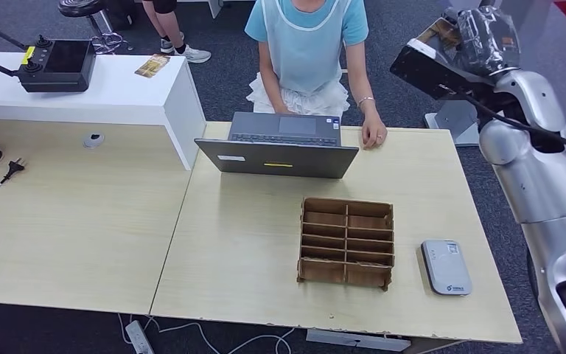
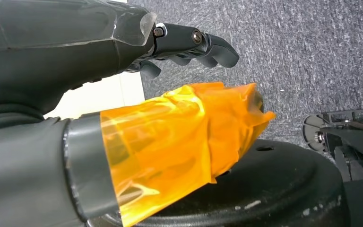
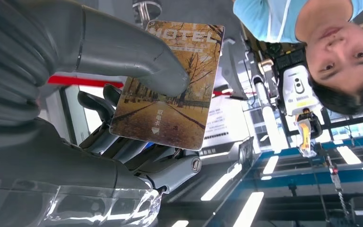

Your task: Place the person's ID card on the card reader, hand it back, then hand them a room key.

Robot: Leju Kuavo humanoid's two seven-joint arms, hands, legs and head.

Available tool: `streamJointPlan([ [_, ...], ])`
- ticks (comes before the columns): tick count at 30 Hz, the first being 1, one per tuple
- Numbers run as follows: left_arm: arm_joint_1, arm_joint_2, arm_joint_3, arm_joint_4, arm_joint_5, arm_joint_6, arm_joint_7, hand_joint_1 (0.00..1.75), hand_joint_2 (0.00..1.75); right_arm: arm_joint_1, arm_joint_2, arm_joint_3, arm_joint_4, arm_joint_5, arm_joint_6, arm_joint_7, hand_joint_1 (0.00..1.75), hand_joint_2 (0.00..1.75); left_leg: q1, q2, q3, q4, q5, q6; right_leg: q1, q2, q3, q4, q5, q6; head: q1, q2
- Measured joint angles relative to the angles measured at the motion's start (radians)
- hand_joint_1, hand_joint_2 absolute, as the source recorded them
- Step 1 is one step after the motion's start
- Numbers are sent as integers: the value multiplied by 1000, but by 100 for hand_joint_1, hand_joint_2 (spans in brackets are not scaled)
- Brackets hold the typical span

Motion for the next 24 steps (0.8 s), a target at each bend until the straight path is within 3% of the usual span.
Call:
streamJointPlan([
  [8, 0, 0, -19, 0, -12, -4, 0, 0, 0, -118, 67, 63, 137, 110, 0, 25, 175, 175, 0, 0, 0, 0, 0, 0, 0, 0, 0, 0, 0, 0, 0, 0],
  [24, 0, -1, -40, 0, -21, -11, -2, 0, 0, -281, 160, 113, 455, 161, 38, 71, 175, 175, 0, 0, 0, 1, 0, 0, 0, 0, 0, 0, 0, 0, 0, 0],
])
